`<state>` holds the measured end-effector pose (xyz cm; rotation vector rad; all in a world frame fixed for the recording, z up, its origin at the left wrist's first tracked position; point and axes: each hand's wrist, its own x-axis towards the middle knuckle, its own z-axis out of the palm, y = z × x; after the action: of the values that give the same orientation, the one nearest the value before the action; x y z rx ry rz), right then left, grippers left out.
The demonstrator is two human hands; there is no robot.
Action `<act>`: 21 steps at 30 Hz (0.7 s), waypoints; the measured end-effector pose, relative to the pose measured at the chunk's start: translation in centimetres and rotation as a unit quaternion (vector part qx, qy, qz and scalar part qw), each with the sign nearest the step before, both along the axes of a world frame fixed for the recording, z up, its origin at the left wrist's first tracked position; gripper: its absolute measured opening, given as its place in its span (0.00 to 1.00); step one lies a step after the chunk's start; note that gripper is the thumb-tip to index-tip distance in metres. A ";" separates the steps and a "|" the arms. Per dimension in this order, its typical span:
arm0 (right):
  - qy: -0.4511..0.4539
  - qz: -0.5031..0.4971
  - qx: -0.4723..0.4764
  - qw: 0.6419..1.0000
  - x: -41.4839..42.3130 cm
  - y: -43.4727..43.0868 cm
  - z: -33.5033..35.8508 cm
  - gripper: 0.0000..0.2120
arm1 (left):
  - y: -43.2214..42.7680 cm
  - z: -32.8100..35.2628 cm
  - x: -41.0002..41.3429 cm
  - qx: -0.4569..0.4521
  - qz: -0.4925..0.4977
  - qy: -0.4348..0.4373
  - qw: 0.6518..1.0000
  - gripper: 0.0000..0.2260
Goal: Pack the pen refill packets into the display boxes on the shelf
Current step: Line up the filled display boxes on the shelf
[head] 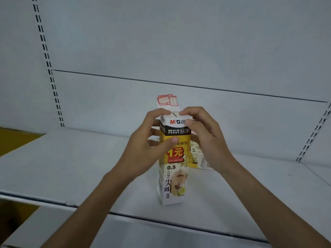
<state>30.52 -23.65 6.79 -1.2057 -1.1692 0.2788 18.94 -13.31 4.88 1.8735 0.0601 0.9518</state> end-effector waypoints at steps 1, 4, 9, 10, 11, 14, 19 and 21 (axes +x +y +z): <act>0.006 -0.007 0.009 1.000 0.1 -0.1 0.0 0.06 | -0.2 0.1 0.1 -0.004 -0.001 -0.006 1.000 0.16; 0.020 -0.023 0.032 0.999 0.0 -0.4 0.1 0.05 | -0.3 0.3 0.3 -0.004 -0.002 -0.017 1.000 0.13; -0.004 -0.024 0.049 0.999 -0.4 -0.4 1.1 0.17 | 0.8 0.6 0.0 0.006 -0.004 -0.017 1.000 0.14; -0.027 -0.017 0.043 0.999 -0.4 -0.4 1.4 0.22 | 0.9 0.5 -0.1 0.005 -0.002 -0.016 1.000 0.14; -0.048 -0.008 0.034 0.998 -0.3 -0.4 1.8 0.25 | 1.0 0.4 -0.2 0.001 -0.002 -0.016 1.000 0.15; -0.089 0.004 0.004 0.996 -0.2 -0.3 2.7 0.17 | 1.0 -0.2 -0.5 -0.020 0.002 -0.018 1.000 0.24; -0.114 -0.037 -0.006 0.993 0.2 0.0 3.1 0.08 | 1.0 -3.1 -0.6 -0.024 -0.008 0.075 0.997 0.31; -0.118 -0.028 -0.014 0.993 0.3 -0.2 3.3 0.07 | 1.2 -4.3 -0.5 -0.023 -0.014 0.092 0.995 0.25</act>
<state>30.85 -23.82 10.09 -1.3204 -1.3354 0.1132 18.41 -12.10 0.56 1.9114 0.1658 0.7507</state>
